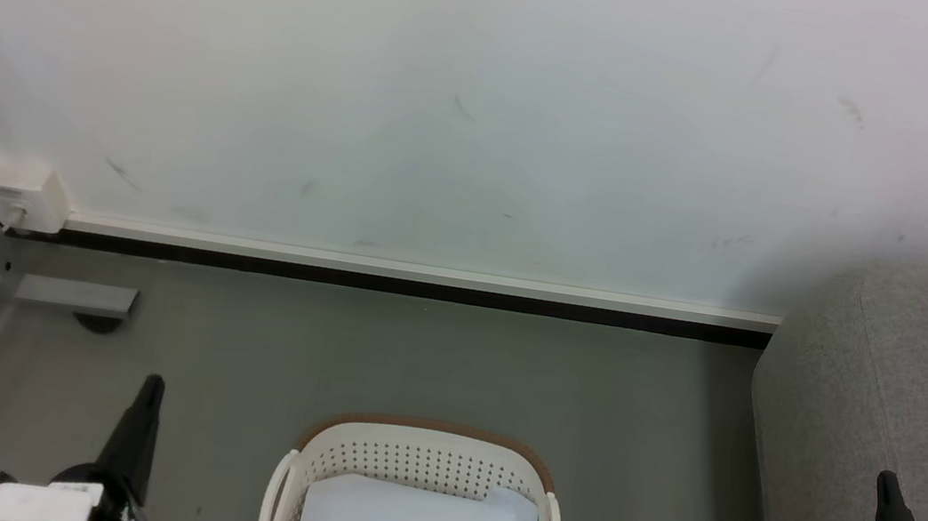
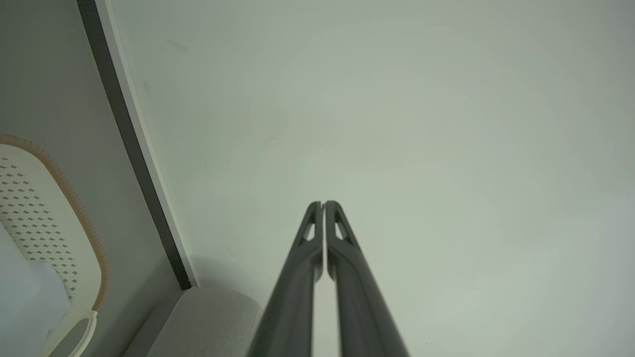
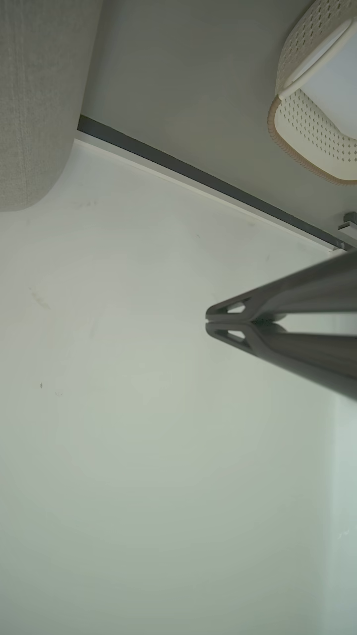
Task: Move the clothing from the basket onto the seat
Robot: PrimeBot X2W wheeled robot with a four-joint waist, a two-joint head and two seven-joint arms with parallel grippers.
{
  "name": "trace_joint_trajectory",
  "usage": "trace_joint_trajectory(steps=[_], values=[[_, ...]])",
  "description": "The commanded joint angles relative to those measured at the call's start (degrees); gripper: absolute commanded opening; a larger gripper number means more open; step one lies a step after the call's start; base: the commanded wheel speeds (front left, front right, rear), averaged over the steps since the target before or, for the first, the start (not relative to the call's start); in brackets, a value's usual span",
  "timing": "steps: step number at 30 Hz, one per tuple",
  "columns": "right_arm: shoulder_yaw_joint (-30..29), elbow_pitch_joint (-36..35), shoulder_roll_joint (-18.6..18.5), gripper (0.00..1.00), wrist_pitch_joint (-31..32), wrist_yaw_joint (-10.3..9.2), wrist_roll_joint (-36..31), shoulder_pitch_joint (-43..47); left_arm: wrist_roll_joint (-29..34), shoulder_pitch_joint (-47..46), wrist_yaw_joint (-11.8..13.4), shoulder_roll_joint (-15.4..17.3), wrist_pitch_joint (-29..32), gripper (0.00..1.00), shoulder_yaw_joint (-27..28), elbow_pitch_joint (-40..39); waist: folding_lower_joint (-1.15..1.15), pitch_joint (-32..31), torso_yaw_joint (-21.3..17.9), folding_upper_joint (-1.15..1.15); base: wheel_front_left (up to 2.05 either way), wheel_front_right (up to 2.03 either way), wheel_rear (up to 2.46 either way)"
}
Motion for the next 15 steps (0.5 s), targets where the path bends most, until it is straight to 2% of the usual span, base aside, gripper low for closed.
trace_joint_trajectory(steps=[1, 15], values=[[-0.24, -0.31, -0.47, 0.00, 0.16, -0.13, 0.12, -0.76, -0.77, -0.41, -0.35, 0.13, 0.22, 0.00, 0.13, -0.22, 0.00, 0.00, 0.00, 0.00, 0.00, 0.00, 0.00], [-0.23, -0.31, -0.47, 0.00, 0.16, -0.13, 0.12, -0.77, -0.77, -0.41, -0.35, 0.13, 0.22, 0.00, 0.13, -0.22, 0.00, 0.00, 0.00, 0.00, 0.00, 0.00, 0.00]])
